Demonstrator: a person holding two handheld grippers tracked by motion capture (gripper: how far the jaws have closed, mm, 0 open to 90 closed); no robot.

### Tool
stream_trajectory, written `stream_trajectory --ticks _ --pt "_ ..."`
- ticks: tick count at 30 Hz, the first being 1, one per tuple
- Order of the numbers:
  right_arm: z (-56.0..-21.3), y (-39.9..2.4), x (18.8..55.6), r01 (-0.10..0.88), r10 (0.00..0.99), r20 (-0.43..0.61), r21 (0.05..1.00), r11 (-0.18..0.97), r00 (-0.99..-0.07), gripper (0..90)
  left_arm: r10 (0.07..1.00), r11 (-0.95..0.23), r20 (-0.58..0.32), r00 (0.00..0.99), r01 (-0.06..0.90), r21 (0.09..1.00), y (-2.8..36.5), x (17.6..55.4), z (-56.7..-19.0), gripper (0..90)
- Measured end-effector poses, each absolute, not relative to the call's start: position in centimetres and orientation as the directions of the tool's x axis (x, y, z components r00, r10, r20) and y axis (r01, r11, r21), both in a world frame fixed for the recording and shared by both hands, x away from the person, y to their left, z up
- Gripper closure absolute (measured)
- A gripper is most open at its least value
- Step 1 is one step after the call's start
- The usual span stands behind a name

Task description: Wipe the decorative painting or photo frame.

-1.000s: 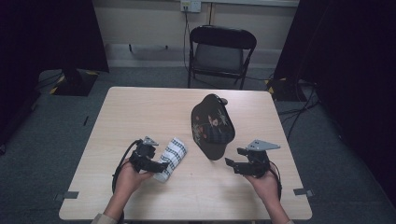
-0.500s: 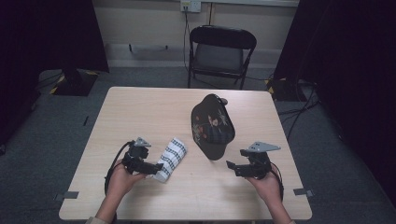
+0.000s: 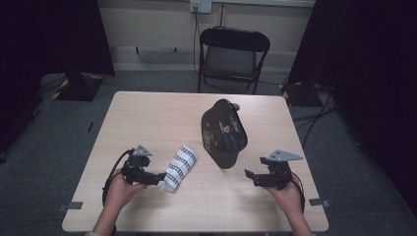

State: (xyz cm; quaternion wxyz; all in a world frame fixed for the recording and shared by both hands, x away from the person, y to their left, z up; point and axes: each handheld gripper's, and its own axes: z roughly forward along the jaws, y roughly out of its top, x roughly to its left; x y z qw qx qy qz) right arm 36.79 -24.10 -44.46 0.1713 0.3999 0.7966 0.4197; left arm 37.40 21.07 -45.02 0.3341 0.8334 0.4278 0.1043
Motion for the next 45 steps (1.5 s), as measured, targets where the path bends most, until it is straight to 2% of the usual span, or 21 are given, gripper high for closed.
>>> stream_trajectory --ticks 28,45 --pt "-45.3 -27.3 37.0 0.491 0.812 0.019 0.805 0.333 -0.583 17.4 0.838 -0.359 -0.098 0.536 0.678 0.642 25.8 37.0 -45.8 15.9" --pt "-46.9 -29.5 37.5 0.534 0.836 0.037 0.785 0.315 -0.547 17.5 0.851 -0.358 -0.088 0.518 0.695 0.624 27.0 37.1 -47.1 15.9"
